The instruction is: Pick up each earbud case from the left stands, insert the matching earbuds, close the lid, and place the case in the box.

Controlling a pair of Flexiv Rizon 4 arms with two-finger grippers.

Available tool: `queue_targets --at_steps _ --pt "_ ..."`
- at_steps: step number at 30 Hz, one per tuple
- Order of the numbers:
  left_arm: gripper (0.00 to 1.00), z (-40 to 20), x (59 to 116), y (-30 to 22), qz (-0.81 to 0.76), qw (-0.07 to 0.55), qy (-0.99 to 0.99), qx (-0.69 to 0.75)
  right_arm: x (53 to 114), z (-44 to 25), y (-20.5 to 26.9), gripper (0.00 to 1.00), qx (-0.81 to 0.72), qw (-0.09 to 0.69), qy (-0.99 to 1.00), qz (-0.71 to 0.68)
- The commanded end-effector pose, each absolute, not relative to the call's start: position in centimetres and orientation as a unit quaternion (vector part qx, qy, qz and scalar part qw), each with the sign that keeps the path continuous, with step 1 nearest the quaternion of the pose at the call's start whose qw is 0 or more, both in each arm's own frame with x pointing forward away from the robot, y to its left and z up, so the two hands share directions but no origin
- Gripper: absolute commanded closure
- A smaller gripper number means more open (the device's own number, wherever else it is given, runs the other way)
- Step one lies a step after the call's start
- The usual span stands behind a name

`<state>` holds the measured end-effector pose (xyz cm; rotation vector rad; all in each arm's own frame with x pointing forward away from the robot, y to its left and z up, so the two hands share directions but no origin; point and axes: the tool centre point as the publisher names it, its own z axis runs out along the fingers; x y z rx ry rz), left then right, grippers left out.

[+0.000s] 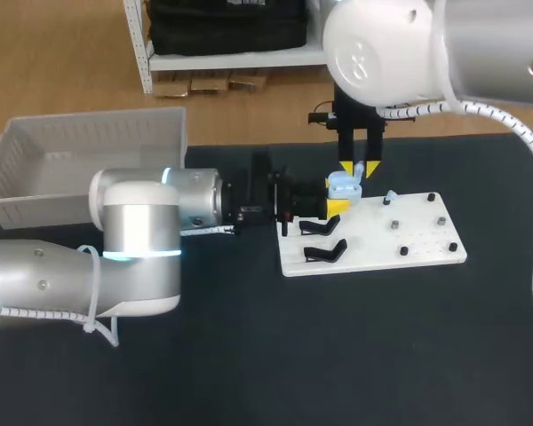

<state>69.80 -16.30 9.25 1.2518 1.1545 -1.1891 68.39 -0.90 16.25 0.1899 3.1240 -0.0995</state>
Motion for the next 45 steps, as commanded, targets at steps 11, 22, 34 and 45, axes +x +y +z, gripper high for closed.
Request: queue_targets --at_steps 11,22,34,45 --pt "1.0 9.18 69.96 -16.52 -0.494 0.507 0.479 0.52 67.93 16.19 -1.14 1.0 0.061 0.011 0.998 -0.03" --pt "1.0 9.18 69.96 -16.52 -0.494 0.507 0.479 0.52 68.55 15.84 -1.37 1.0 0.211 -0.025 0.977 0.016" --pt "1.0 9.18 69.96 -16.52 -0.494 0.507 0.479 0.52 67.96 15.53 -1.2 1.0 0.236 -0.009 0.972 0.008" --pt "1.0 9.18 69.96 -16.52 -0.494 0.507 0.479 0.52 67.99 15.53 -0.87 1.0 0.24 -0.012 0.971 0.008"
